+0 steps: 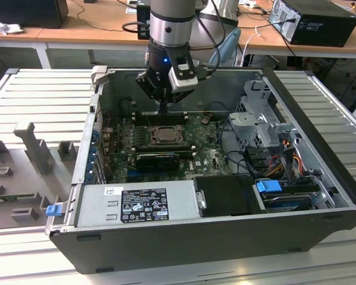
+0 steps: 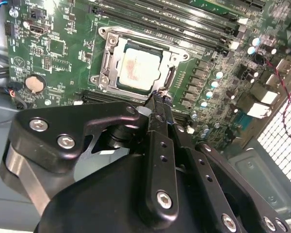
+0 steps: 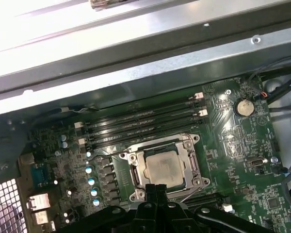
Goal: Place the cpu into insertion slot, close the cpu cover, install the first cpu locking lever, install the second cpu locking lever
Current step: 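Install the first cpu locking lever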
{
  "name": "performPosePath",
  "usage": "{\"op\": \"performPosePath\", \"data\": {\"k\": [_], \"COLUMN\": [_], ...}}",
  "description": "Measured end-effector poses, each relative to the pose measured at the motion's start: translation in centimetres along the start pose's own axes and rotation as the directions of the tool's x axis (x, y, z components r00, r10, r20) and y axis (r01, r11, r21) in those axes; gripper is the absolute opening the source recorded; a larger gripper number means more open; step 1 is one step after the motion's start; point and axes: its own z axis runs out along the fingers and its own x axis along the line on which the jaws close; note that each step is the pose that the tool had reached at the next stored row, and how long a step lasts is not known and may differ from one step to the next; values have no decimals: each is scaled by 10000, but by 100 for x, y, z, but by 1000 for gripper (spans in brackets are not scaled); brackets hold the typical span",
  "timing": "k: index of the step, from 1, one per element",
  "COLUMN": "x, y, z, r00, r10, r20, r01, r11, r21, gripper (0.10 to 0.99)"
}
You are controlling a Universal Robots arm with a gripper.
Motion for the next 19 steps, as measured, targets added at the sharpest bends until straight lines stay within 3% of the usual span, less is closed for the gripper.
{"op": "performPosePath", "data": {"k": [7,14,16,19], "x": [0,0,0,5], "y": [0,0,0,-1], "z": [0,0,0,1], "r00": [9976,9884,9819,9777], "r10": [-688,-1520,-1892,-2102], "r20": [-14,-13,-4,18], "r01": [688,1520,1892,2102], "r11": [9976,9884,9819,9776], "r21": [30,62,77,86], "gripper": [106,106,106,106]}}
